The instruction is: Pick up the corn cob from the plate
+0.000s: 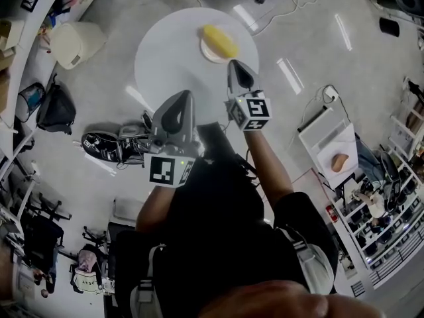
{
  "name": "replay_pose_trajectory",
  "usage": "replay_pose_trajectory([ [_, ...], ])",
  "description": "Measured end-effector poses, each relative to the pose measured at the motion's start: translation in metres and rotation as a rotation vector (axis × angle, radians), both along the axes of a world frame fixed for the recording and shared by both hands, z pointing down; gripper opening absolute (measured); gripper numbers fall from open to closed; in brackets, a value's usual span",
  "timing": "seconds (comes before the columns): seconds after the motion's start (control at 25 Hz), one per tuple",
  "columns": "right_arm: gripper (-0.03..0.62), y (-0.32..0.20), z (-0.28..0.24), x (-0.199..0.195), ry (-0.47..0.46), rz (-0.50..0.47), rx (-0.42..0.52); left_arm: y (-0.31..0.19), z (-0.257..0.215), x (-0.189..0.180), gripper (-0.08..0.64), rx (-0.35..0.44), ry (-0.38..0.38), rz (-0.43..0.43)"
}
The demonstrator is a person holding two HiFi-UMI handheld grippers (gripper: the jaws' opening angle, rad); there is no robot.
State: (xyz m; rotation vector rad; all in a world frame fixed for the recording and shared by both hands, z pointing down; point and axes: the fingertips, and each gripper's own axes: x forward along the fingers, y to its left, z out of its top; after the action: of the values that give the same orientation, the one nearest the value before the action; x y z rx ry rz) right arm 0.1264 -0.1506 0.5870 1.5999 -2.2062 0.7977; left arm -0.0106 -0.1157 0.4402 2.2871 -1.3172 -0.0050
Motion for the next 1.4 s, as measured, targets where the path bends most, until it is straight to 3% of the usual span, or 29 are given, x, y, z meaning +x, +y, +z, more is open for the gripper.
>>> replay_pose_trajectory([
  [0.48,0.012,-0.011,0.047,-0.002,0.021,-0.011,-0.052,-0.006,0.02,-0.003,0.0,-0.031,0.016,0.007],
  [1.4,0.098,-0.013,0.093,0.0,0.089,-0.068,-0.132,-0.006,0.039,-0.004,0.0,-0.07,0.042,0.009],
])
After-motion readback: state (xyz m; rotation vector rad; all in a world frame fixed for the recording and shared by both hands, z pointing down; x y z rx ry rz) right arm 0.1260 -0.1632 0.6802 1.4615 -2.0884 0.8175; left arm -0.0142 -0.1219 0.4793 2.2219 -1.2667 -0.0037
